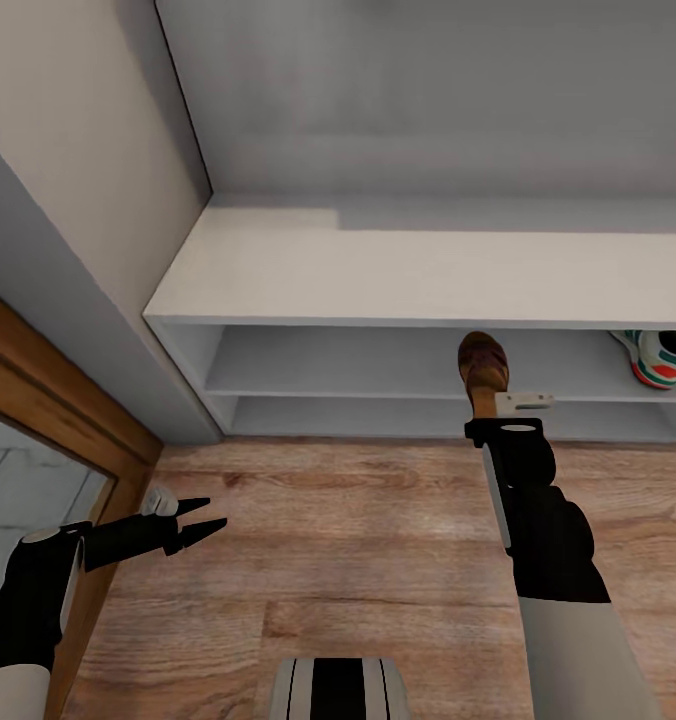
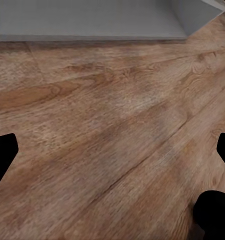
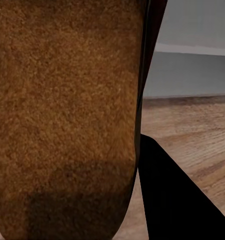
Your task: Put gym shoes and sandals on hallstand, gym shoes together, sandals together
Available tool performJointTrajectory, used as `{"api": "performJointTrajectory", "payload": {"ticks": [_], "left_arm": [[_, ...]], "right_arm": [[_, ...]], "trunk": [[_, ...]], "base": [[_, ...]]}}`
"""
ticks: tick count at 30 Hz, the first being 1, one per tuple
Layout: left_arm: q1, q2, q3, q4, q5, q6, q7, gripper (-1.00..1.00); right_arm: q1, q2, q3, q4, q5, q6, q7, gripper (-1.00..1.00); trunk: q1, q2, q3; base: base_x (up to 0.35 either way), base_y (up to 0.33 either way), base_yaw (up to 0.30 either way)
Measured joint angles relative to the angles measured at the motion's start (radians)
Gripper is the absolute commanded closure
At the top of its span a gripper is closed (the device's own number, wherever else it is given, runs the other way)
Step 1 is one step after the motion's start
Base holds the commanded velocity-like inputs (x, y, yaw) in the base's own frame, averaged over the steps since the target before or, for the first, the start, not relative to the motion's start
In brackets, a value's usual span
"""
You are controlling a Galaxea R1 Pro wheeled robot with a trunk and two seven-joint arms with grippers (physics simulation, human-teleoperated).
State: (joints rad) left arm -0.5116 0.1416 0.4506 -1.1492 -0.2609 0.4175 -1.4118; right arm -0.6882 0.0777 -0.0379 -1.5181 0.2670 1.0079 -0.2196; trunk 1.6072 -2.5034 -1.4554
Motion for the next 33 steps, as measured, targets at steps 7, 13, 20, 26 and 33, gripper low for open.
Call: {"api": "performJointTrajectory", "payload": {"ticks": [7, 13, 20, 26, 33], "left_arm": [[0.000, 0.000, 0.000, -0.001, -0.001, 0.000, 0.000, -1.00], [0.000, 0.000, 0.000, 0.000, 0.000, 0.000, 0.000, -1.00], [0.000, 0.000, 0.000, 0.000, 0.000, 0.000, 0.000, -1.00], [0.000, 0.000, 0.000, -0.001, 0.000, 0.000, 0.000, -1.00], [0.000, -0.001, 0.000, 0.000, 0.001, 0.000, -0.001, -1.00]], "right_arm": [[0.000, 0.000, 0.000, 0.000, 0.000, 0.000, 0.000, 1.00], [0.000, 0.000, 0.000, 0.000, 0.000, 0.000, 0.000, 1.00], [0.000, 0.000, 0.000, 0.000, 0.000, 0.000, 0.000, 1.00], [0.000, 0.000, 0.001, 0.000, -0.001, 0.000, 0.000, 1.00], [0.000, 0.000, 0.001, 0.000, 0.000, 0.000, 0.000, 1.00]], "trunk": [[0.000, 0.000, 0.000], [0.000, 0.000, 0.000], [0.000, 0.000, 0.000], [0.000, 0.000, 0.000], [0.000, 0.000, 0.000]], "base": [[0.164, 0.124, 0.000], [0.089, 0.061, 0.000], [0.037, 0.029, 0.000], [0.155, 0.120, 0.000], [0.023, 0.016, 0.000]]}}
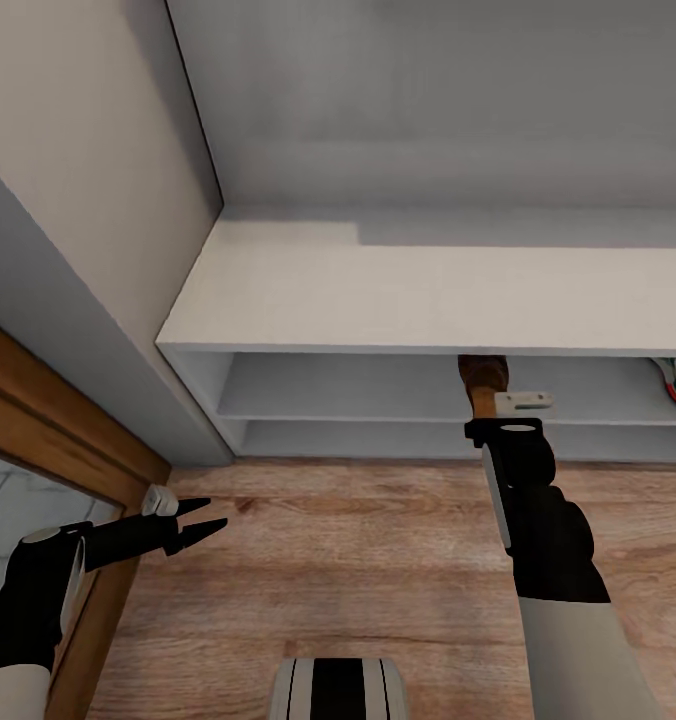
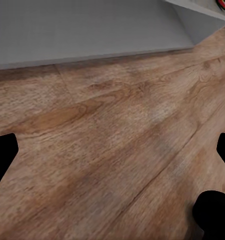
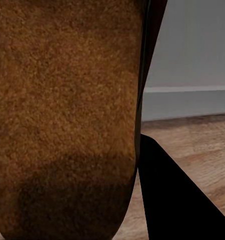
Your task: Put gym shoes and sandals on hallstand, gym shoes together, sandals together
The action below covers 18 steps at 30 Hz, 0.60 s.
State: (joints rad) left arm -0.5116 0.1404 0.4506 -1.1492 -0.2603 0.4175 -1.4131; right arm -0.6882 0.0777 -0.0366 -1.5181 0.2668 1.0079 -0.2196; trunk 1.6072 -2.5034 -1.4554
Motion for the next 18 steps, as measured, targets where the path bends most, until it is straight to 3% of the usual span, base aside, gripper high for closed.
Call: {"api": "performJointTrajectory", "payload": {"ticks": [18], "left_arm": [[0.005, -0.001, -0.003, 0.001, 0.002, 0.000, -0.005, -1.00]], "right_arm": [[0.000, 0.000, -0.001, 0.000, 0.000, 0.000, 0.000, 1.00]], "trunk": [[0.000, 0.000, 0.000]], "base": [[0.019, 0.000, 0.000]]}}
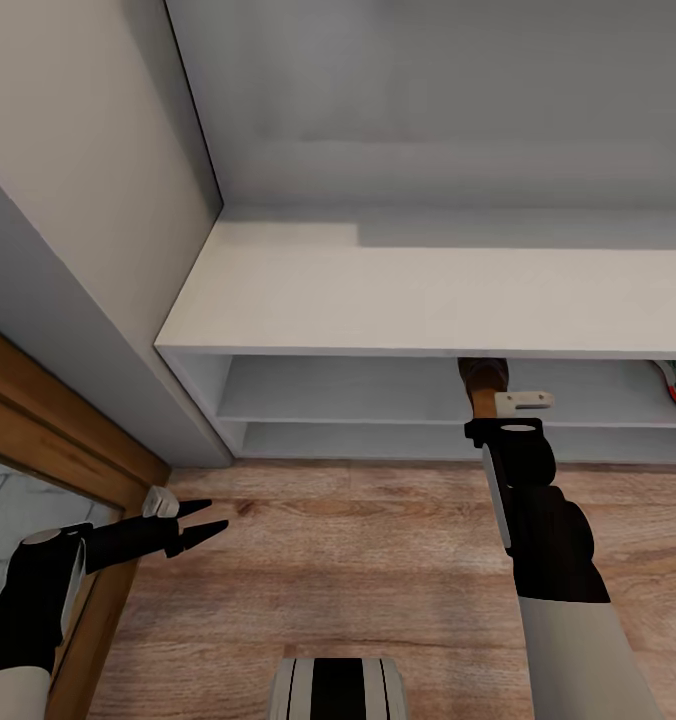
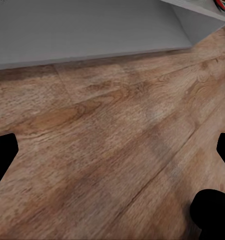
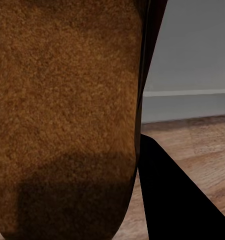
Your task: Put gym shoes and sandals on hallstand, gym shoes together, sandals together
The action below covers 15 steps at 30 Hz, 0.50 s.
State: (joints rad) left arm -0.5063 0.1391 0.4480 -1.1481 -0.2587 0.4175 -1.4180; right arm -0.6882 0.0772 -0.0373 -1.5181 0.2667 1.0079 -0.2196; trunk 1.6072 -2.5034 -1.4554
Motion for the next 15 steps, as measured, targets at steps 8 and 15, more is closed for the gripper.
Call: {"api": "performJointTrajectory", "payload": {"ticks": [8, 15], "left_arm": [[0.002, -0.028, -0.003, 0.000, -0.001, 0.000, -0.001, -1.00], [0.002, -0.032, -0.004, 0.000, -0.001, 0.000, -0.004, -1.00]], "right_arm": [[0.000, 0.000, 0.001, 0.000, 0.000, 0.000, 0.000, 1.00], [0.000, 0.000, 0.001, 0.000, 0.000, 0.000, 0.000, 1.00]], "trunk": [[0.000, 0.000, 0.000], [0.000, 0.000, 0.000]], "base": [[0.001, 0.000, 0.000], [0.000, 0.000, 0.000]]}}
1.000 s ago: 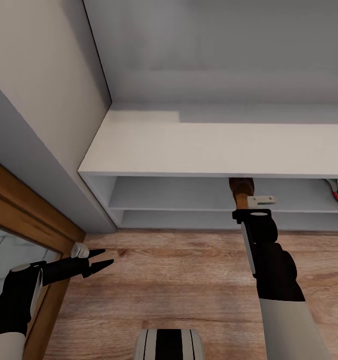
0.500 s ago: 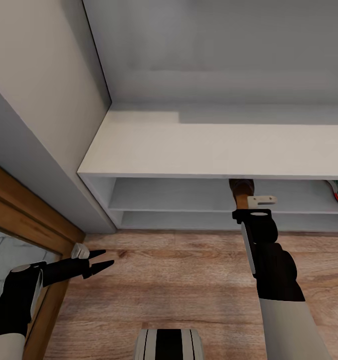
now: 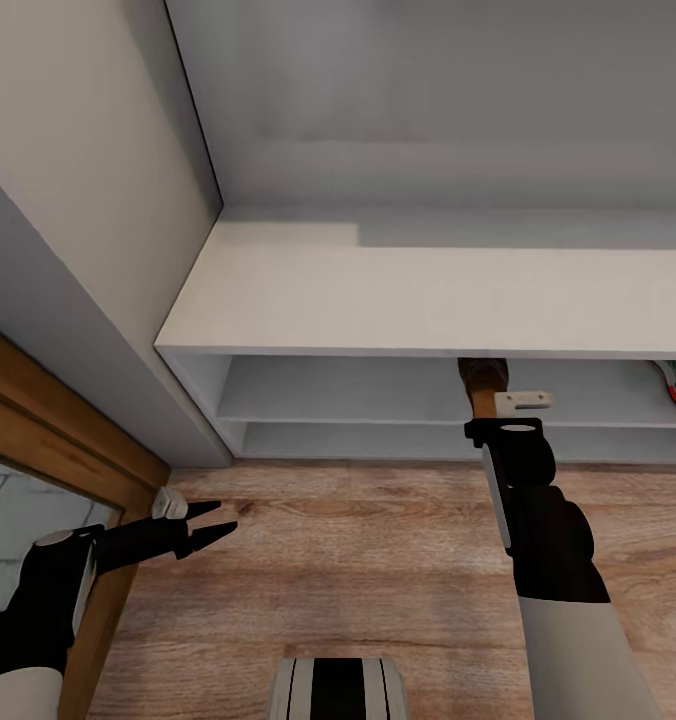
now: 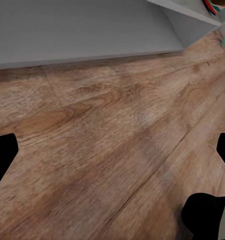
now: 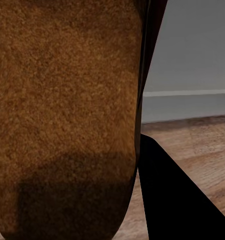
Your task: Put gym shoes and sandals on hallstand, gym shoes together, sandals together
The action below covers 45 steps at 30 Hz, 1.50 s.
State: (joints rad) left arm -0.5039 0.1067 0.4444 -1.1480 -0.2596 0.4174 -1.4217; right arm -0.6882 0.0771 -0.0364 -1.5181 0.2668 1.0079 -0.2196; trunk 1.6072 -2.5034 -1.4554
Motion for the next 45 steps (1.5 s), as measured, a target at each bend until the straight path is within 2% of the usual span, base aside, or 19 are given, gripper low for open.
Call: {"api": "performJointTrajectory", "payload": {"ticks": [45], "left_arm": [[0.000, 0.000, 0.000, -0.002, 0.001, 0.000, -0.001, -1.00]], "right_arm": [[0.000, 0.001, 0.000, 0.000, 0.000, 0.000, 0.001, 1.00]], "trunk": [[0.000, 0.000, 0.000]], "base": [[0.061, 0.006, 0.000]]}}
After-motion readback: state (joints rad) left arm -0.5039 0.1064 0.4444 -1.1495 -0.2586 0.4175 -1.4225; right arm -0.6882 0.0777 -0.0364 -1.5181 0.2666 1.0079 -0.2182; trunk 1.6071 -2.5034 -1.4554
